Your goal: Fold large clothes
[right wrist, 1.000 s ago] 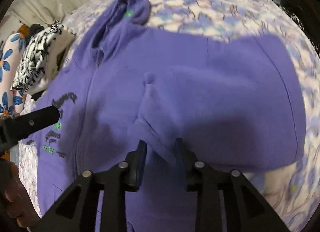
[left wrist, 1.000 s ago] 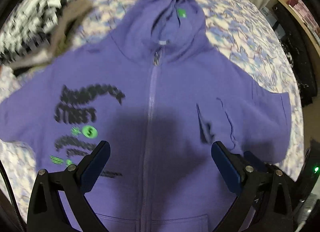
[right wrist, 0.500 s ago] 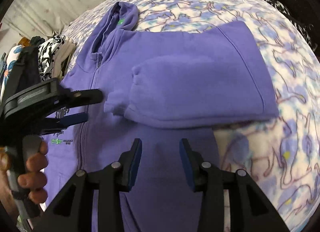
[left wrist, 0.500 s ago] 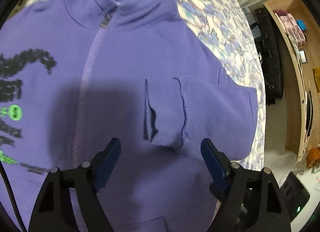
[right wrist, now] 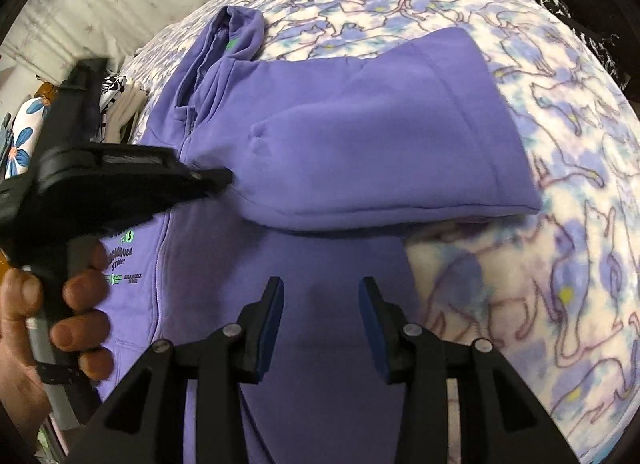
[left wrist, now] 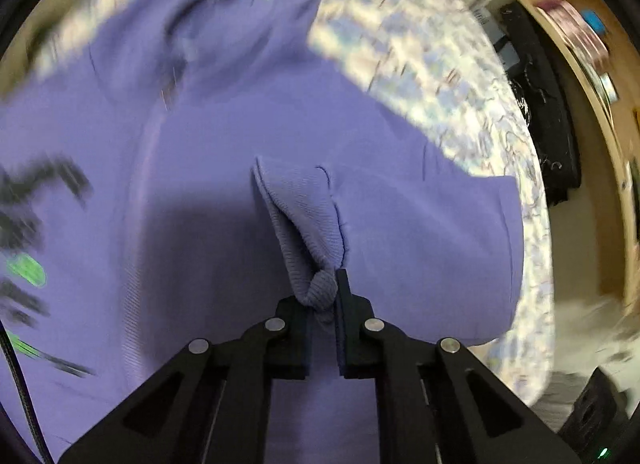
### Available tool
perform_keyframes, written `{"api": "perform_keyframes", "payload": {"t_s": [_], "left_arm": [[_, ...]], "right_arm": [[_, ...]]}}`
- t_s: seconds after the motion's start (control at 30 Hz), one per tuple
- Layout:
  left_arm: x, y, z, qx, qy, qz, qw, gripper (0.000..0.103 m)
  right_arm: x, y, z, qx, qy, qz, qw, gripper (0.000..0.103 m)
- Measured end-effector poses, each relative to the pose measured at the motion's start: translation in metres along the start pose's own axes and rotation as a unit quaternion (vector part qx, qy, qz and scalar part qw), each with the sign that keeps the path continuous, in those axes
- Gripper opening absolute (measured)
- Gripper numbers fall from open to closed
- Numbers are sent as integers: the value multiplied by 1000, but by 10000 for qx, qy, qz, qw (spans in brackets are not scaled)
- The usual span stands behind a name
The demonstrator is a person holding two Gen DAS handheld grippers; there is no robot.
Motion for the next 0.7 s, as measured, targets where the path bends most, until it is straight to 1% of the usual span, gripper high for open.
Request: {"api": "perform_keyframes", "payload": {"t_s": [0.07,0.13,0.2,0.23,0.27,0.3,0.33,0.37,0.4,0.47,0.5,0.53,0.57,0.6,0.63,0.67,0.7], "left_arm": [[-2,11,26,338,363,-234,9985,6],[-12,20,55,694,717,-336,9944,6],[-33,25,84,986,1096,-319,9886,6],[-46,22,94,1042,1245,-305,9863,6],[-57,21,100,1055,1397,-291,9841,6],[-73,16,102,1011,1613,-265,9813,7],[-84,11,102,944,1754,-235,9797,7],[-103,2,98,781,1935,-129,9779,7],[-117,-6,92,639,2001,-30,9777,7],[-148,-29,69,202,1997,272,9793,18],[-160,-39,59,17,1965,424,9796,26],[-171,-49,49,-146,1858,611,9806,30],[-178,-57,40,-267,1693,802,9819,31],[-182,-63,35,-334,1545,954,9828,35],[-186,-66,31,-321,1383,1132,9834,43],[-188,-67,33,-256,1327,1228,9832,47],[-191,-65,36,-143,1311,1301,9827,57]], "right_arm": [[1,2,4,40,1,-27,10000,39],[1,4,7,74,22,-44,10000,39],[0,5,9,92,35,-33,9999,39],[-2,6,8,92,45,-22,9999,39],[-4,5,8,86,54,-11,9999,39],[-6,4,6,64,51,16,10000,39],[-9,4,3,27,32,47,10000,39],[-11,2,-1,-12,13,81,10000,39],[-14,1,-5,-50,-8,120,9999,39],[-19,-1,-12,-120,-77,202,9997,39],[-20,-2,-15,-145,-94,224,9996,42],[-21,-3,-18,-176,-115,245,9995,48],[-23,-2,-21,-197,-123,265,9994,50],[-24,0,-21,-193,-120,273,9994,50],[-24,3,-21,-192,-106,272,9994,50],[-25,8,-20,-186,-55,254,9995,51],[-26,13,-19,-173,-20,234,9996,51]]}}
Point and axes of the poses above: each gripper's, at about its wrist camera, not at the fingertips, and z roughly against the way its jaws point, x to its right, y to its top, the point moved 7 cm from there along -z, roughly the way its jaws point, and after that the axes turned 15 degrees about -z, right-handed, at the moved point
